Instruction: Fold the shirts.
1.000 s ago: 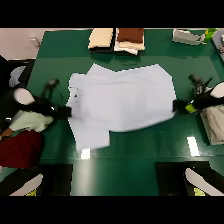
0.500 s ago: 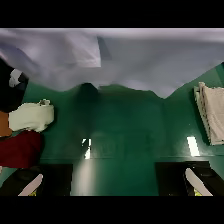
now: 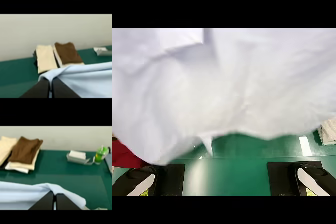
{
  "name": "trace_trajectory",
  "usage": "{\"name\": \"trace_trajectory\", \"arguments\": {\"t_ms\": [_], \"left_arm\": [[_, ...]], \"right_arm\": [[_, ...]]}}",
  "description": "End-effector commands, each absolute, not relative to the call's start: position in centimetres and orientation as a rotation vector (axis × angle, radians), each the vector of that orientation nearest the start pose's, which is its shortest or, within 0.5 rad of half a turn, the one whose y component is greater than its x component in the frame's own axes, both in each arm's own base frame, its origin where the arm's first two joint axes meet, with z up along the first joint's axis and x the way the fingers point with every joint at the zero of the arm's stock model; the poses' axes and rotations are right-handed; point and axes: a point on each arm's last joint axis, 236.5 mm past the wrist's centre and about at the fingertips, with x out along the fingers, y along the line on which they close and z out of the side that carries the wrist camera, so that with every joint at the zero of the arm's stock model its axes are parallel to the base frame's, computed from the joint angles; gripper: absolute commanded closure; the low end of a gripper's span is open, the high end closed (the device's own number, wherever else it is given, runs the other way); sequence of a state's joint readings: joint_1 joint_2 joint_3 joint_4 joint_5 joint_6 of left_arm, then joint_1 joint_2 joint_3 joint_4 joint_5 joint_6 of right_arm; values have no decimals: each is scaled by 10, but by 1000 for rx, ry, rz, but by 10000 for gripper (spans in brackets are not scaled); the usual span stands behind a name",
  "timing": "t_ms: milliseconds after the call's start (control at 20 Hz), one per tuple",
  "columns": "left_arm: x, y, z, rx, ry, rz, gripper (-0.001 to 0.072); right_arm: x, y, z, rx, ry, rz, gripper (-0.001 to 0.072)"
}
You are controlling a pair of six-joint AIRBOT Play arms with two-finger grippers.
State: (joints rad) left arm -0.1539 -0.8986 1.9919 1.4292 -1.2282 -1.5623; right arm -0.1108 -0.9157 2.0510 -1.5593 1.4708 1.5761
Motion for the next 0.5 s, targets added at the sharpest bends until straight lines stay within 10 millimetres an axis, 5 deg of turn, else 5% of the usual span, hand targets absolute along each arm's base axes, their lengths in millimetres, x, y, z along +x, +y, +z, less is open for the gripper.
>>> {"name": "trace_trajectory", "arguments": {"t_ms": [0,100,250,450], "left_arm": [[361,-88,367,-25,499,-276,684],[405,-95,279,-23,711,-266,683],[447,-101,151,-22,987,-247,683],[490,-106,47,3,1119,-244,683]], "right_arm": [[322,-34,362,41,592,-103,696],[357,-38,288,36,788,-94,697],[395,-42,167,39,1064,-79,696],[427,-46,43,56,1292,-72,696]]}}
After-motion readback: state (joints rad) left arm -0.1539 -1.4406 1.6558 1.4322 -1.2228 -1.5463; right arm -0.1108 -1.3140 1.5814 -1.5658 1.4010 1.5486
